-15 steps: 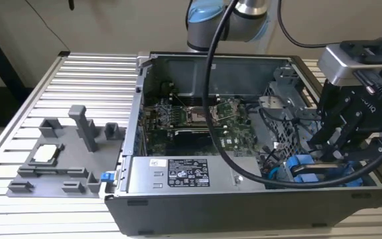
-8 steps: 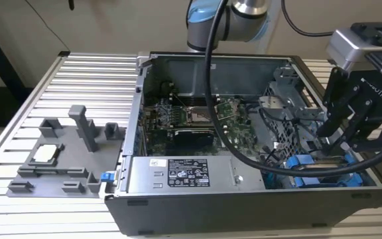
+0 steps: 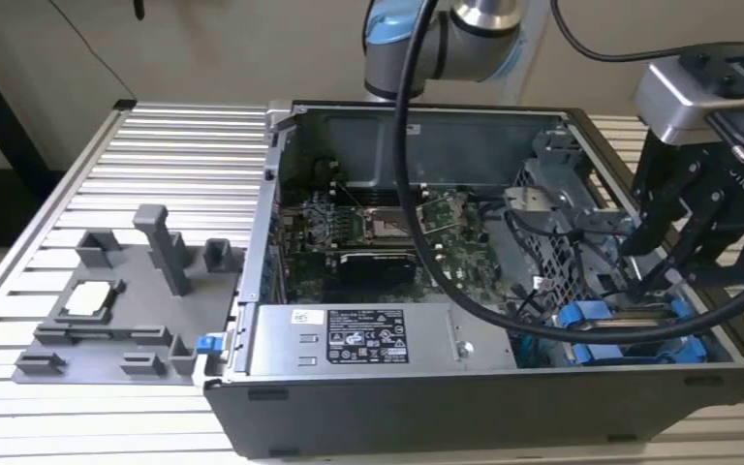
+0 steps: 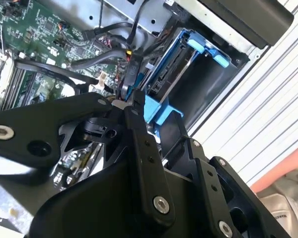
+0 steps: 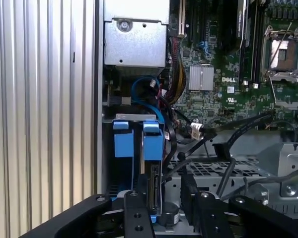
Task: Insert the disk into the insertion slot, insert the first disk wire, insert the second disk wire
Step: 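Insert the first disk wire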
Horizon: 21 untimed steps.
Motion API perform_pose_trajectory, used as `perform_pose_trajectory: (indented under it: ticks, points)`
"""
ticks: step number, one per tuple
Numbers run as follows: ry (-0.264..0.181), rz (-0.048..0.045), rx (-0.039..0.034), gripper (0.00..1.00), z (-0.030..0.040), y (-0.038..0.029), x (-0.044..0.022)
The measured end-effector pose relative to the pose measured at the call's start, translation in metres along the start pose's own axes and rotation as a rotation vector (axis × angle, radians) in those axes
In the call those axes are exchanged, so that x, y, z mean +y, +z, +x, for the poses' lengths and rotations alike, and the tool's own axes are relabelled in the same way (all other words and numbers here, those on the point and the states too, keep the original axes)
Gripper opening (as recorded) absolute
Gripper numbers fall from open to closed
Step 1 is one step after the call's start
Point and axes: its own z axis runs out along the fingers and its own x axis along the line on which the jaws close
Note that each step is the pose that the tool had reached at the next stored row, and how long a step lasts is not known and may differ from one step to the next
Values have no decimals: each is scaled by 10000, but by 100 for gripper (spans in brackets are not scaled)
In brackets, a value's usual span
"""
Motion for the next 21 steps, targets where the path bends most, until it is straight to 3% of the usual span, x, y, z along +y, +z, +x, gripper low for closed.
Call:
perform_pose_trajectory:
  ticks: [2, 5, 7, 8, 12, 13, 18, 21]
  points:
    - [-24, 76, -49, 40, -2, -17, 9]
    - [-40, 105, -57, 40, -11, -101, 17]
    - [-53, 185, -92, 40, -12, -101, 25]
    - [-67, 291, -155, 40, -13, -103, 31]
    - [-110, 719, -523, 40, -15, -104, 52]
    - [-127, 795, -576, 40, -16, -102, 57]
    - [-334, 1068, -581, 40, -63, -54, 62]
    - [-479, 1120, -589, 40, -103, -34, 60]
